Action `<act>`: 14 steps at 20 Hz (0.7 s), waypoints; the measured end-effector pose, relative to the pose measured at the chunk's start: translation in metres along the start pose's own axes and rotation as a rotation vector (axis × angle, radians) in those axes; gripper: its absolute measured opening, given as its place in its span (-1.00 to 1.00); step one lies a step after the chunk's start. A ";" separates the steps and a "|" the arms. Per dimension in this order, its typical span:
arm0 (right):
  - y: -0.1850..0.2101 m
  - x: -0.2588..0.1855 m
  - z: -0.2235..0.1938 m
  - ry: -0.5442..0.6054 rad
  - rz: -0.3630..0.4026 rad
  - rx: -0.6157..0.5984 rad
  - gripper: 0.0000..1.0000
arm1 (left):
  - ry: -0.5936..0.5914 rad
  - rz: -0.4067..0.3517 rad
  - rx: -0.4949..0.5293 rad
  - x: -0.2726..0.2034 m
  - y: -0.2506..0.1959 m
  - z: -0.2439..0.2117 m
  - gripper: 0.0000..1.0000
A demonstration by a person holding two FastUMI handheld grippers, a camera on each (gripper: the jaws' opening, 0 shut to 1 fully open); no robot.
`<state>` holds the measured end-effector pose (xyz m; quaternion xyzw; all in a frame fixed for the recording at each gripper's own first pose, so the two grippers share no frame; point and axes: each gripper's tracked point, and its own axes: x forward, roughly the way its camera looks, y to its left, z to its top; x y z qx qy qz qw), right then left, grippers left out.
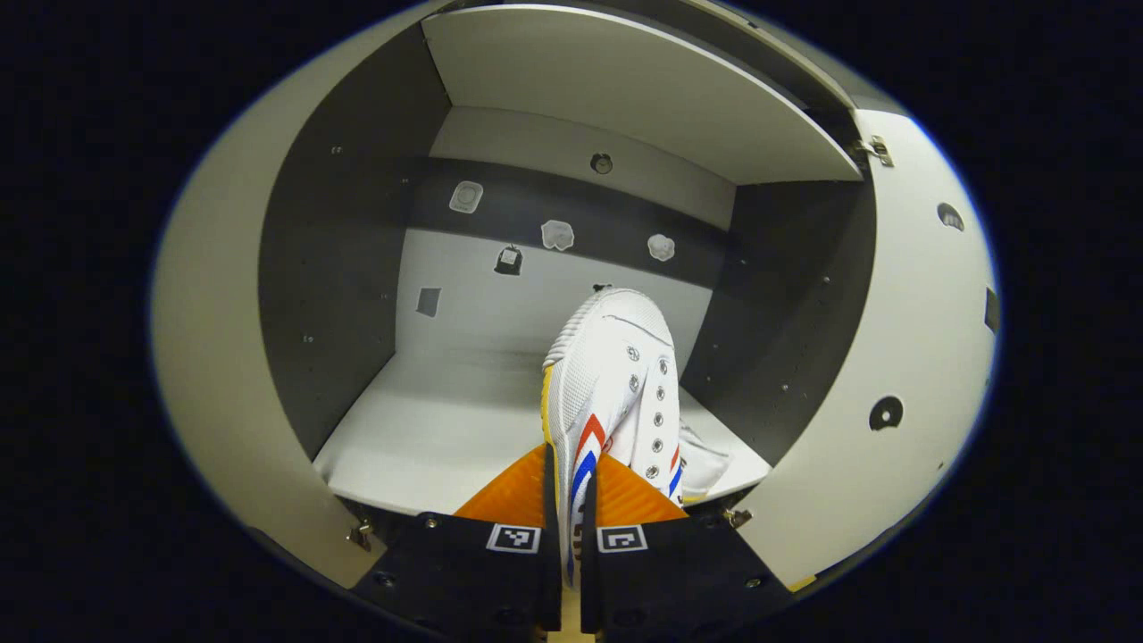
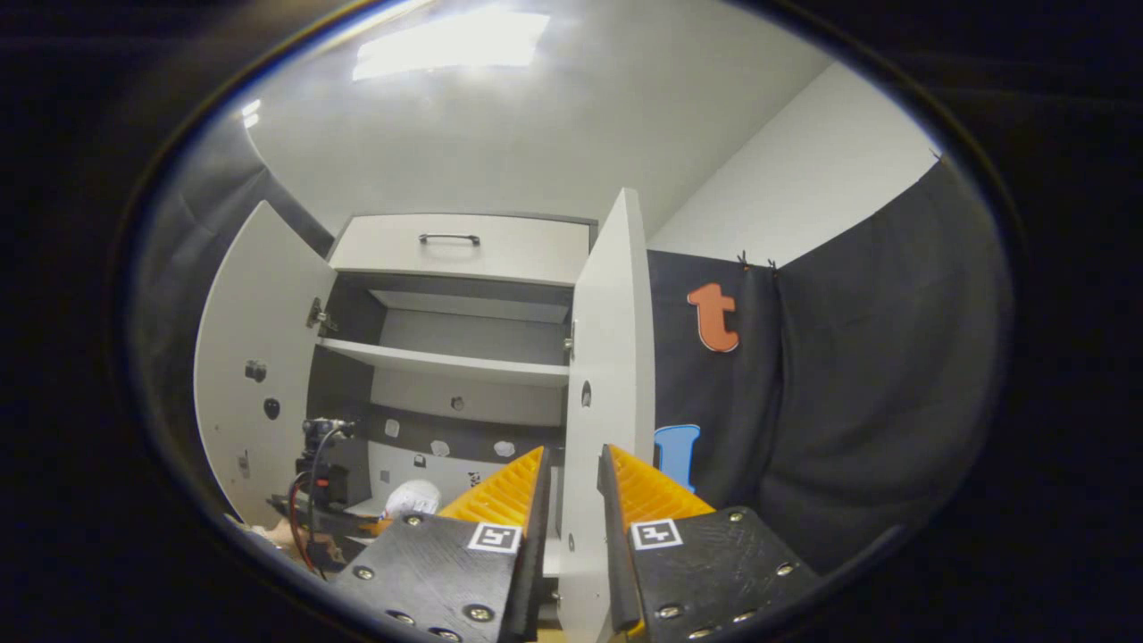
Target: Grab one shoe with the right hand and put it into the shoe cabinet, grab the other shoe with the left hand and put it into the shoe cabinet; then close the right door with the right hand and the left door with the left hand.
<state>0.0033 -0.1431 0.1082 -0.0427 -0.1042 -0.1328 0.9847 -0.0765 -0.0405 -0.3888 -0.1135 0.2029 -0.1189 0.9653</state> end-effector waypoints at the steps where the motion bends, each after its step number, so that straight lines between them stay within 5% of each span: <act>1: -0.001 -0.001 -0.001 0.002 -0.004 -0.005 -0.39 | 0.000 0.006 -0.003 -0.002 0.000 -0.001 -0.83; 14: 0.000 -0.009 -0.011 0.027 -0.003 -0.077 -0.39 | 0.136 0.065 -0.043 0.017 0.018 -0.023 -0.82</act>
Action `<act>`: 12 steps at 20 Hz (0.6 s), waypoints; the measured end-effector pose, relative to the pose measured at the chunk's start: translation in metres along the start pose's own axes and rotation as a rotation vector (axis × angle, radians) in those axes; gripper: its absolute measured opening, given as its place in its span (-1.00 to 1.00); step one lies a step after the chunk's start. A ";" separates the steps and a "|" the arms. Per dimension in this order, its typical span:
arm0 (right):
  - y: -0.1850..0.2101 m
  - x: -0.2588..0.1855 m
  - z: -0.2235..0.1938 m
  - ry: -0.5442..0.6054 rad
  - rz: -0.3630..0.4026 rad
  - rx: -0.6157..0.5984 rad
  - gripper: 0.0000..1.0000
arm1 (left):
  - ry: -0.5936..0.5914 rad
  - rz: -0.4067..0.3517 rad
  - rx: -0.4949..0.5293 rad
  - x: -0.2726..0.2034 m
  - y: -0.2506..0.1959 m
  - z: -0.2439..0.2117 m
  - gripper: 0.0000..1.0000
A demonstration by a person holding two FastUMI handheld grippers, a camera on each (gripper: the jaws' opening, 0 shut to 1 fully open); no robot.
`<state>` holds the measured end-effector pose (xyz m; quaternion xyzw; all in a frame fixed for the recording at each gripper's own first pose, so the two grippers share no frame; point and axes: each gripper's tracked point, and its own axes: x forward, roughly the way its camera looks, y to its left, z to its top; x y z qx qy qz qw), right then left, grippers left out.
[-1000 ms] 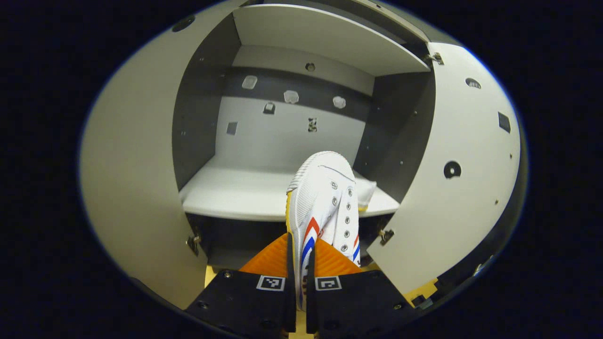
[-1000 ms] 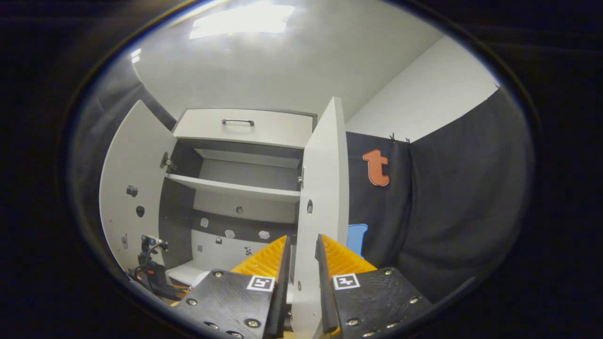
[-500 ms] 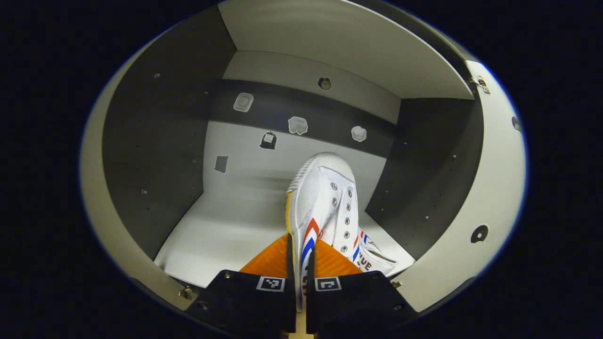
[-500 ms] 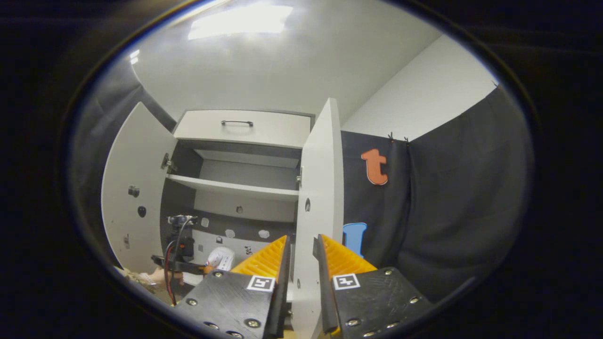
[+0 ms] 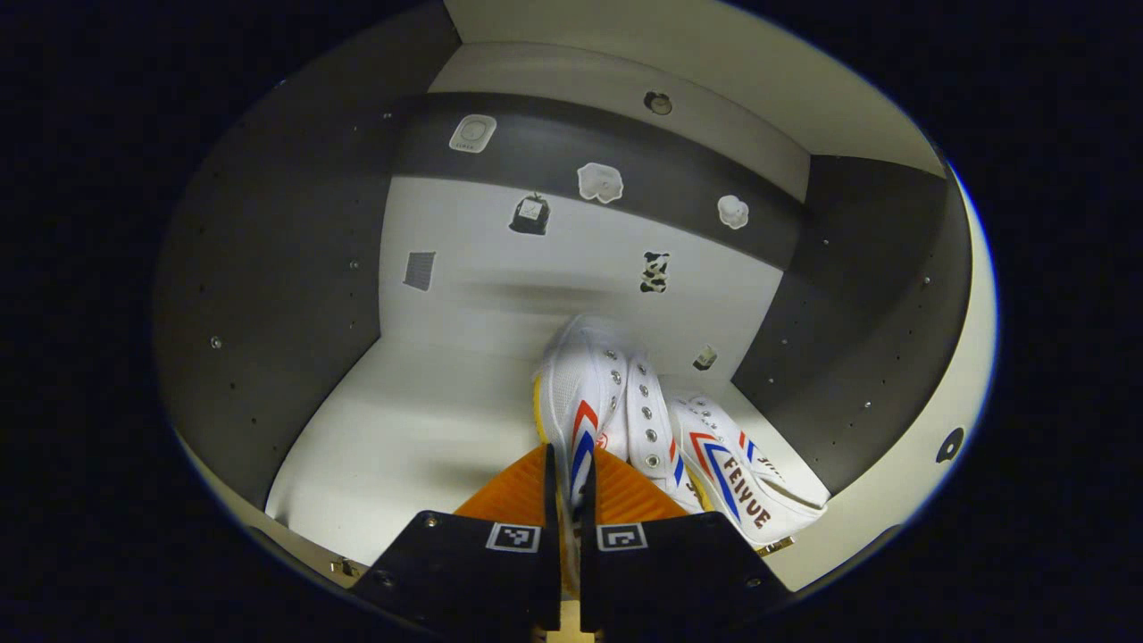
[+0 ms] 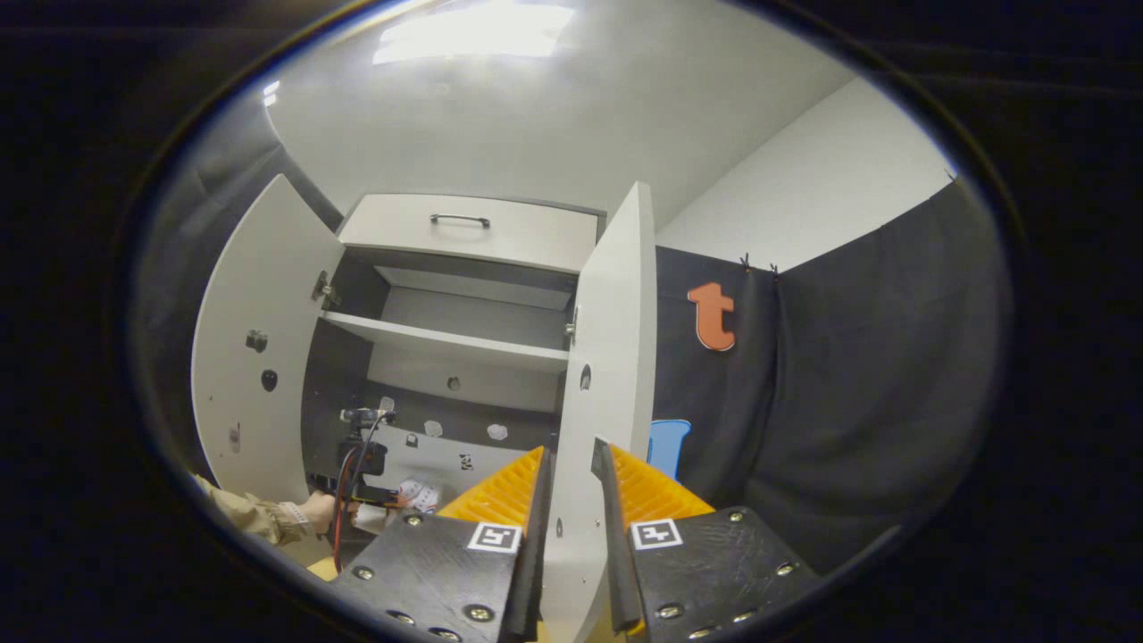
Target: Grab one shoe with the right hand and put it into the shoe cabinet, grab the other shoe with the left hand and put it into the shoe cabinet; then close the right door with the right hand and the left door with the left hand.
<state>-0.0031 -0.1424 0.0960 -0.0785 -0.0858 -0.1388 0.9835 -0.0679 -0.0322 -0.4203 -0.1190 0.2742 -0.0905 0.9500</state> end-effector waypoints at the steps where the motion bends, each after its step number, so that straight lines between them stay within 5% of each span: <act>1: 0.000 0.000 -0.001 -0.001 0.000 -0.006 -0.39 | 0.006 -0.003 -0.003 0.002 0.000 -0.002 -0.82; 9: -0.016 -0.005 -0.001 -0.005 -0.048 -0.007 -0.39 | 0.022 0.072 0.104 0.010 0.013 -0.004 -0.62; 12: -0.036 -0.003 -0.003 -0.003 -0.106 -0.012 -0.39 | -0.015 0.085 0.141 -0.003 0.013 0.007 0.08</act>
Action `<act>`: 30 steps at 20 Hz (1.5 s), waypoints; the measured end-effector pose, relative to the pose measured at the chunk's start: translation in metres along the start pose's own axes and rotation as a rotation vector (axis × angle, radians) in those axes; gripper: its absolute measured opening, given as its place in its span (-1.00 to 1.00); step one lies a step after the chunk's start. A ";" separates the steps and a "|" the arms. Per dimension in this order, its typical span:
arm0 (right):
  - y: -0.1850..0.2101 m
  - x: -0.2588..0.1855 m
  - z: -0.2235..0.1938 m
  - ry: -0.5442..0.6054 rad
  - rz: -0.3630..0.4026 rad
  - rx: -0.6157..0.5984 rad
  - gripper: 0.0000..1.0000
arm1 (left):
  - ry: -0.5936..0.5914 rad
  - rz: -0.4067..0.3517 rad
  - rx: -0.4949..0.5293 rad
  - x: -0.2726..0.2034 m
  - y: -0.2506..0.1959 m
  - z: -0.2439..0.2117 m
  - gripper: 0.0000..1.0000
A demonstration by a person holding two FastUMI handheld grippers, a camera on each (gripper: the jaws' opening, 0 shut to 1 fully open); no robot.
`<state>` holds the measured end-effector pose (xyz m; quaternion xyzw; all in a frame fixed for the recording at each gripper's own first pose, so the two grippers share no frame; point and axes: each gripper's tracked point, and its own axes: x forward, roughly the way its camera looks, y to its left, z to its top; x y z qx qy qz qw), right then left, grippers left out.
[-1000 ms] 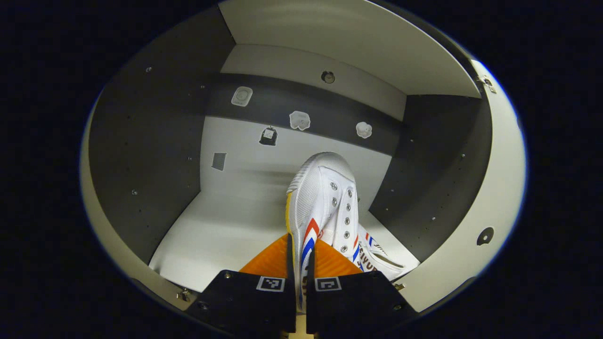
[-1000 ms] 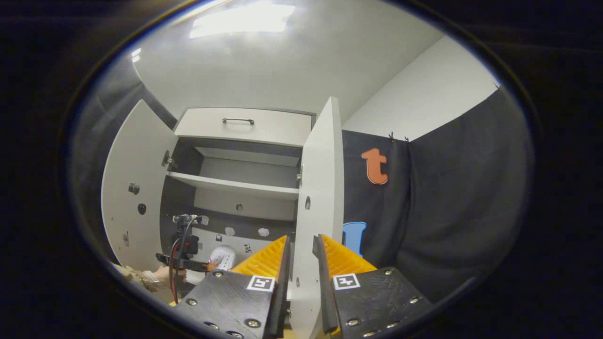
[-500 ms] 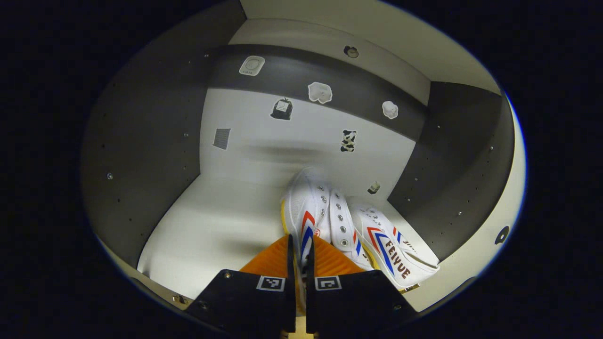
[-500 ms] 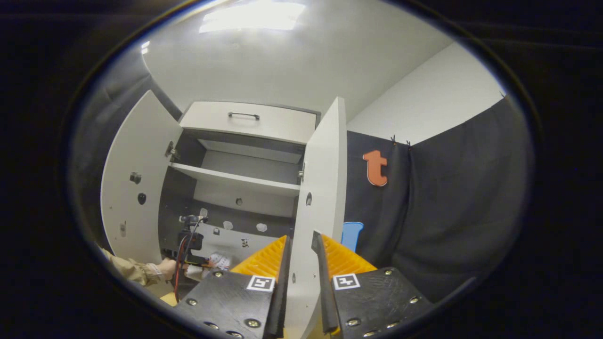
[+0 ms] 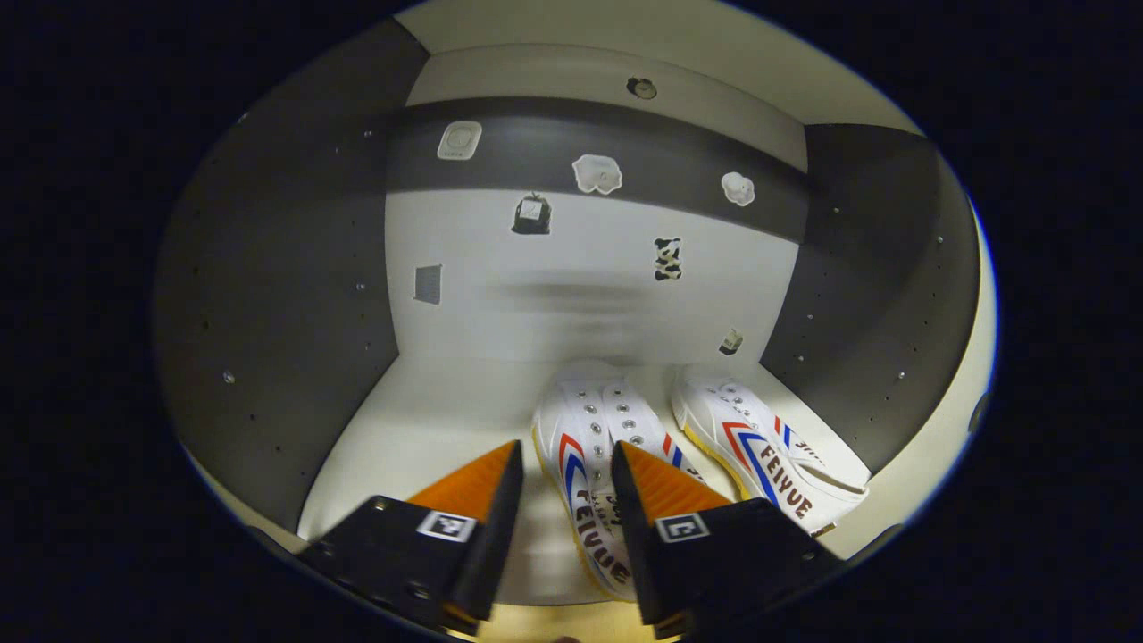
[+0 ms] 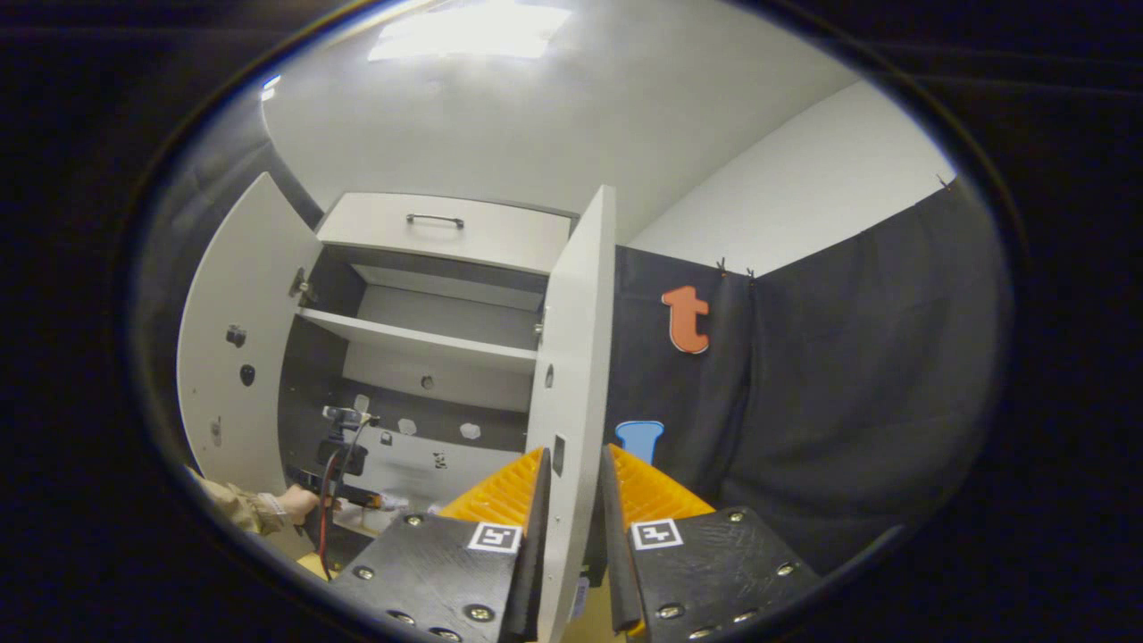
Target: Grab one shoe with the right hand and put it into the shoe cabinet, grab the other shoe with the left hand and put it into the shoe cabinet; then close the right door with the right hand and the left door with the left hand.
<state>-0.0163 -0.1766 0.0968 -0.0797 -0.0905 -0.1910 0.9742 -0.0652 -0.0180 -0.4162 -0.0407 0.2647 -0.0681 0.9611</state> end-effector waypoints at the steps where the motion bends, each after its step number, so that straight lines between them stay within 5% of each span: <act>1: -0.009 0.001 -0.002 0.005 -0.022 -0.002 -0.39 | -0.014 -0.005 -0.005 -0.011 -0.002 0.006 0.25; 2: -0.016 0.002 -0.005 0.008 -0.038 -0.002 -0.38 | -0.031 -0.013 -0.013 -0.021 -0.006 0.011 0.70; 5: -0.037 0.012 -0.017 0.023 -0.081 -0.017 -0.20 | -0.112 -0.030 -0.022 -0.057 -0.012 0.032 0.68; 7: -0.045 0.017 -0.031 0.052 -0.092 -0.023 0.17 | -0.178 -0.052 -0.010 -0.092 -0.020 0.049 0.67; 8: -0.049 0.020 -0.038 0.066 -0.098 -0.023 0.51 | -0.220 -0.063 0.002 -0.111 -0.024 0.058 0.68; 12: -0.047 0.031 -0.058 0.110 -0.077 0.023 0.62 | -0.346 -0.092 0.064 -0.180 -0.036 0.085 0.91; 17: -0.047 0.034 -0.067 0.140 -0.040 0.062 0.65 | -0.383 -0.110 0.107 -0.246 -0.042 0.090 0.93; 30: 0.038 0.030 -0.063 0.168 0.204 0.157 0.64 | -0.453 -0.038 0.078 -0.328 -0.013 0.101 0.92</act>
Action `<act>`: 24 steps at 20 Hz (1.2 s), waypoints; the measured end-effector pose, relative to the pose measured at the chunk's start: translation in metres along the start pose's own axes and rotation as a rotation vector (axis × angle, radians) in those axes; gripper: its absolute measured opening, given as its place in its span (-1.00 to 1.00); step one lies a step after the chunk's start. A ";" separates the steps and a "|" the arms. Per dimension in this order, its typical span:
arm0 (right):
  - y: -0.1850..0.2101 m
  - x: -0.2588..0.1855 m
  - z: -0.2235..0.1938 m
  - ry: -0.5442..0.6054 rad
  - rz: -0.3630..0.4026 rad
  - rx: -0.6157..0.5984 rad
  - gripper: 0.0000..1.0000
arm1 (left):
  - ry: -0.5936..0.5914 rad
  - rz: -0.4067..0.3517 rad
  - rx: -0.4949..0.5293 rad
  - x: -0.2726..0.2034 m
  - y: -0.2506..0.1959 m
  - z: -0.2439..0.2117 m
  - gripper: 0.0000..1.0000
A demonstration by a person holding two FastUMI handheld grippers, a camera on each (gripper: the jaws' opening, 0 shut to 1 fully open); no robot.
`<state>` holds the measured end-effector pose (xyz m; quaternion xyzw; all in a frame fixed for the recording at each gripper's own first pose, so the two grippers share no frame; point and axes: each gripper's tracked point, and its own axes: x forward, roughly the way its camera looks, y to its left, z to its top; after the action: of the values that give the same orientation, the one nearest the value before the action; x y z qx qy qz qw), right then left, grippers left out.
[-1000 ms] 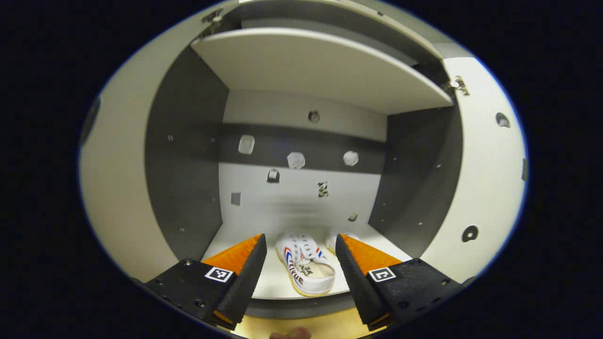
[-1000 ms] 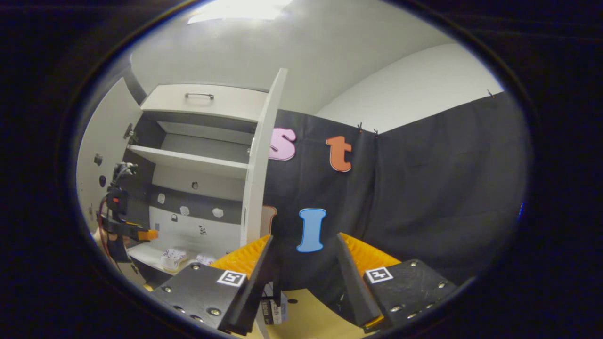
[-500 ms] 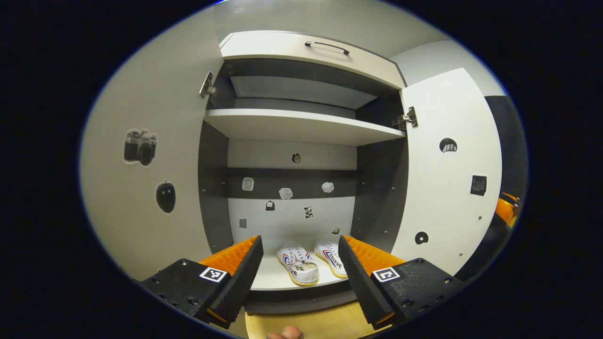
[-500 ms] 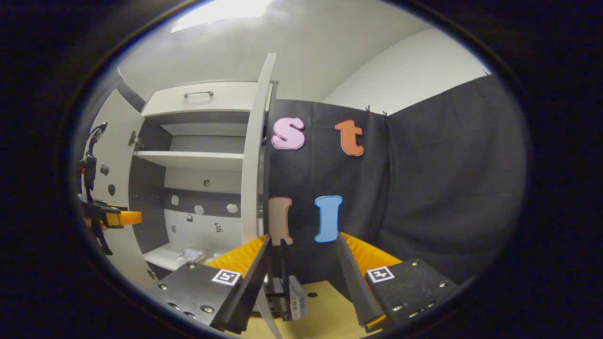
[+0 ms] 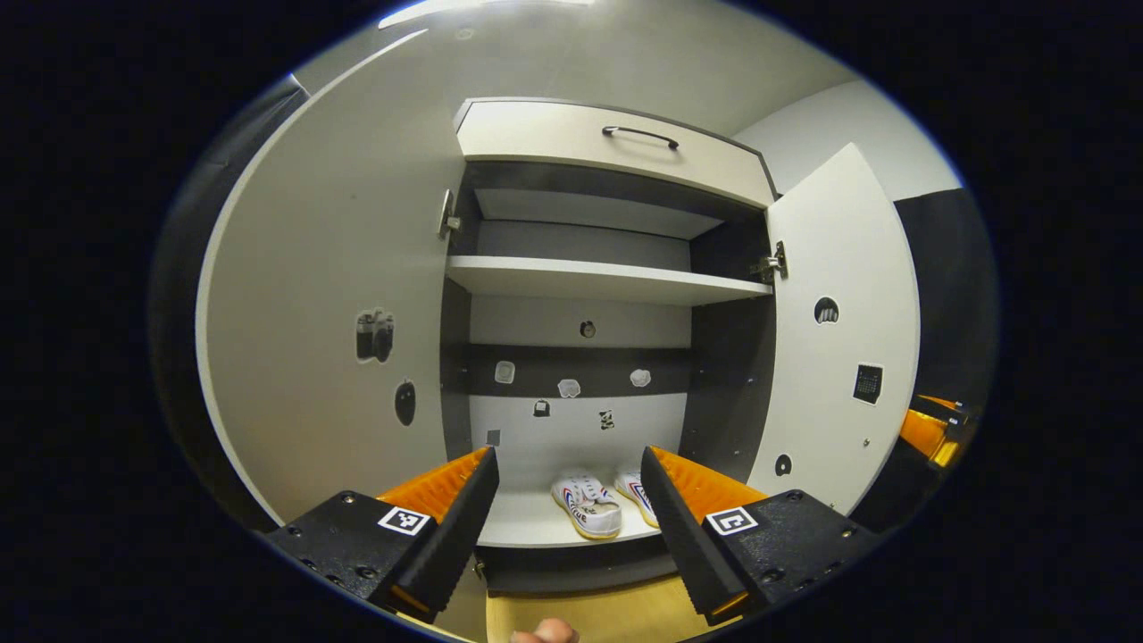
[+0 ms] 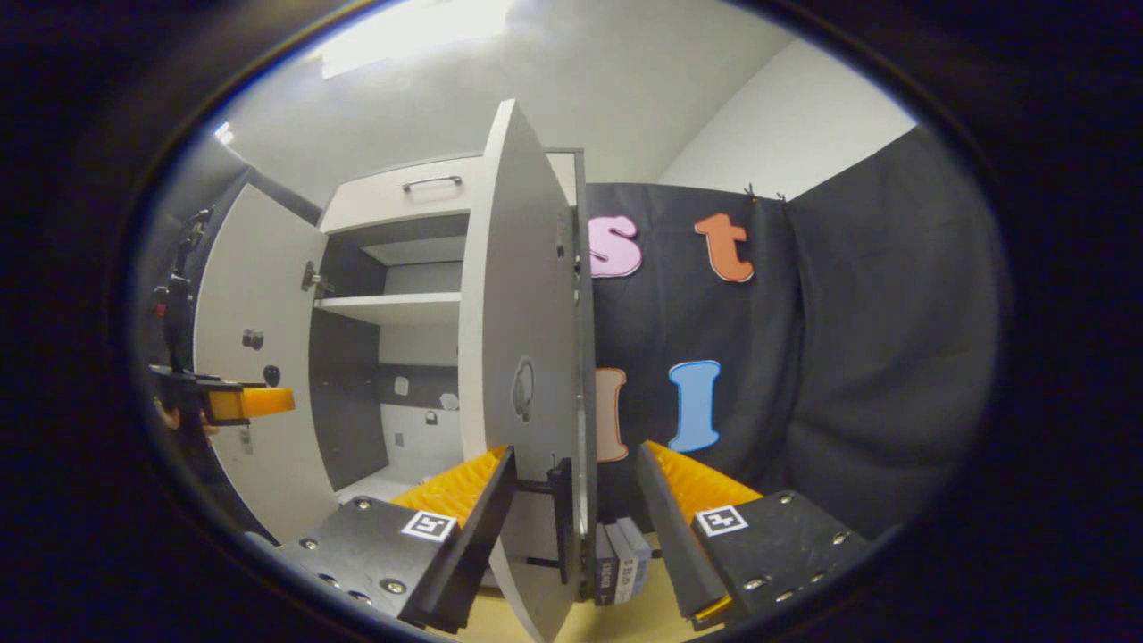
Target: Grab one shoe with the right hand and put it into the shoe cabinet, grab the other shoe with the left hand and put it into the shoe cabinet; then close the right door with the right hand and the left door with the left hand.
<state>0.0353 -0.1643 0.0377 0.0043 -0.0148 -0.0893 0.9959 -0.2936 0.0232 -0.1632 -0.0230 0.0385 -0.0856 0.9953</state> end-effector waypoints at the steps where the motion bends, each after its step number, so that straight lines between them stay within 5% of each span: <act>1: 0.007 0.002 -0.001 0.000 0.013 0.001 0.64 | 0.002 0.006 0.002 -0.003 0.002 -0.001 0.92; 13: 0.089 0.019 -0.010 0.031 0.220 0.005 0.65 | -0.008 0.050 0.022 -0.022 0.008 0.001 0.93; 24: 0.117 0.015 -0.015 0.040 0.280 -0.021 0.65 | -0.023 0.095 0.012 -0.029 0.025 0.005 0.92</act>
<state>0.0709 -0.0514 0.0242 -0.0063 0.0055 0.0505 0.9987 -0.3173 0.0530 -0.1574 -0.0162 0.0276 -0.0383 0.9988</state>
